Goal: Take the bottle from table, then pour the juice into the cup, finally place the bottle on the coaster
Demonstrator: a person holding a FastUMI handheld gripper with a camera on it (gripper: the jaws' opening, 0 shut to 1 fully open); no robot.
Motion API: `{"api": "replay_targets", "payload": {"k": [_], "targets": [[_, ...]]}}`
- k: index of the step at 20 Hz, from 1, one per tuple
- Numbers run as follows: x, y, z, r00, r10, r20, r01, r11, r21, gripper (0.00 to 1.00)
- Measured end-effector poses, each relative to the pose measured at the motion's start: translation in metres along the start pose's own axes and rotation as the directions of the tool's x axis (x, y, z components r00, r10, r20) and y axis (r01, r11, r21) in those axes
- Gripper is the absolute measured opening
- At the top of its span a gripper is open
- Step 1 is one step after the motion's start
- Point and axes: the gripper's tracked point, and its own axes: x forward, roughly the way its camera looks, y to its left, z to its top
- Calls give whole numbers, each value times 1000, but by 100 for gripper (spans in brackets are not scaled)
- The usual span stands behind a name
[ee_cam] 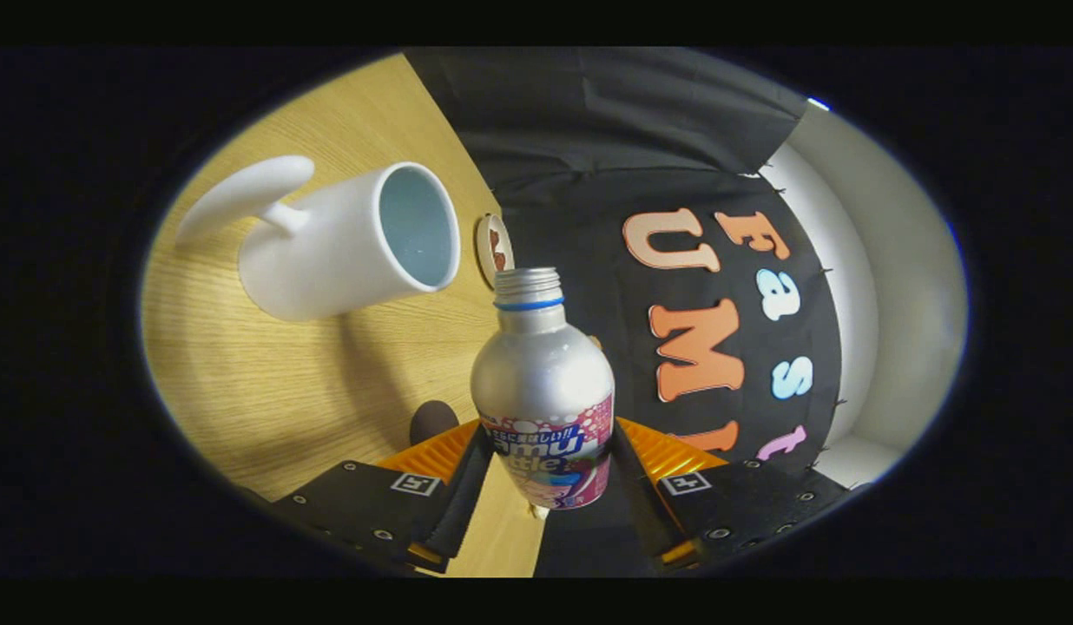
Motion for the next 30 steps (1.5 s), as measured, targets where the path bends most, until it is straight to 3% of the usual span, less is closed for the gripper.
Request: {"api": "replay_targets", "payload": {"k": [17, 30], "targets": [[3, -14, 14, 997, -41, 62, 52, 979, -199, 77], [4, -27, 16, 994, -65, 83, 84, 962, -259, 77]]}}
